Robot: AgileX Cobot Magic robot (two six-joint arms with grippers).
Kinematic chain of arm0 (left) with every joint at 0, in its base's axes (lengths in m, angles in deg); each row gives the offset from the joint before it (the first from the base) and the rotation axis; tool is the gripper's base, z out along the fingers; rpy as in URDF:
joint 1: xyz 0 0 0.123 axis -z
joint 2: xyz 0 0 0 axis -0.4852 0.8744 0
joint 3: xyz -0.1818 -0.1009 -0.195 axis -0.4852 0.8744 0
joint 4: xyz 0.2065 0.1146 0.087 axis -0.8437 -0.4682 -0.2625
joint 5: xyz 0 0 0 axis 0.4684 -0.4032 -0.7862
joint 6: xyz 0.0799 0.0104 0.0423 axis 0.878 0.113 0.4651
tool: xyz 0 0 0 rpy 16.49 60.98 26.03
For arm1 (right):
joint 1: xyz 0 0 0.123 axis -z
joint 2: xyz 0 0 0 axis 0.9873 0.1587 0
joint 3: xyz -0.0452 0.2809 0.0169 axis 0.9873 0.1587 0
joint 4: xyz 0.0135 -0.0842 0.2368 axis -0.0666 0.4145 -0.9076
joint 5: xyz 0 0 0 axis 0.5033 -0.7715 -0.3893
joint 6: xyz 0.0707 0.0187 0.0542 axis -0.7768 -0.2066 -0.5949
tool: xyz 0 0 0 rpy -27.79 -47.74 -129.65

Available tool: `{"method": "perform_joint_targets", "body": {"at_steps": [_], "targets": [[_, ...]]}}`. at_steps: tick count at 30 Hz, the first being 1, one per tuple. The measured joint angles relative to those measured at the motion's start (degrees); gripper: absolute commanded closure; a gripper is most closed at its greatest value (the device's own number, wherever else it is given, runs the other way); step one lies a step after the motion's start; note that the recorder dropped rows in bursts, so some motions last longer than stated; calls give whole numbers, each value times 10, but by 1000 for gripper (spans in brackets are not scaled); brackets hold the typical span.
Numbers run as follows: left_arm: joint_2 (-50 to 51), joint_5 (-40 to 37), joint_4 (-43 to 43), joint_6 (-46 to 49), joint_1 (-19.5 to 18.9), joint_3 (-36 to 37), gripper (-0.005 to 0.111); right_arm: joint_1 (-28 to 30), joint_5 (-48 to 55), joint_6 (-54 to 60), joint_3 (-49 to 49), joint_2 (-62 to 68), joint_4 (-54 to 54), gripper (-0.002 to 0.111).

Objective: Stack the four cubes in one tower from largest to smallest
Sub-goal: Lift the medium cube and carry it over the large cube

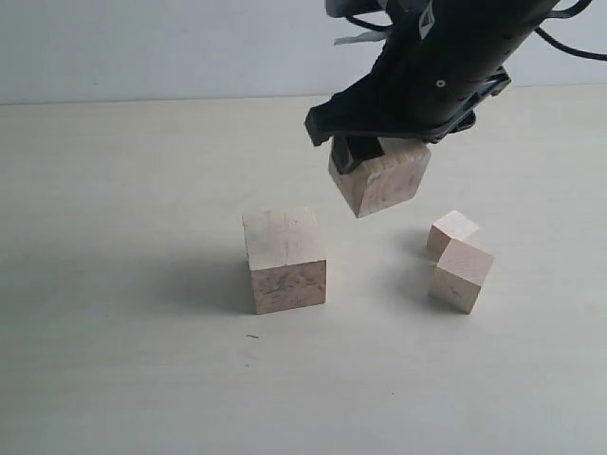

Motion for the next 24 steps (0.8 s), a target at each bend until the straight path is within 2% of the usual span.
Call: {"method": "perform_joint_targets", "body": {"at_steps": [9,17,24], "targets": [[0,0,0,0,0,0,107,-67,0,0,-6,6,-13,100],[0,0,0,0,0,0,107,-75,45,-11,-107,79,-28,100],[0,0,0,0,0,0,107,-75,57,-102,-121,101,-29,100]]}}
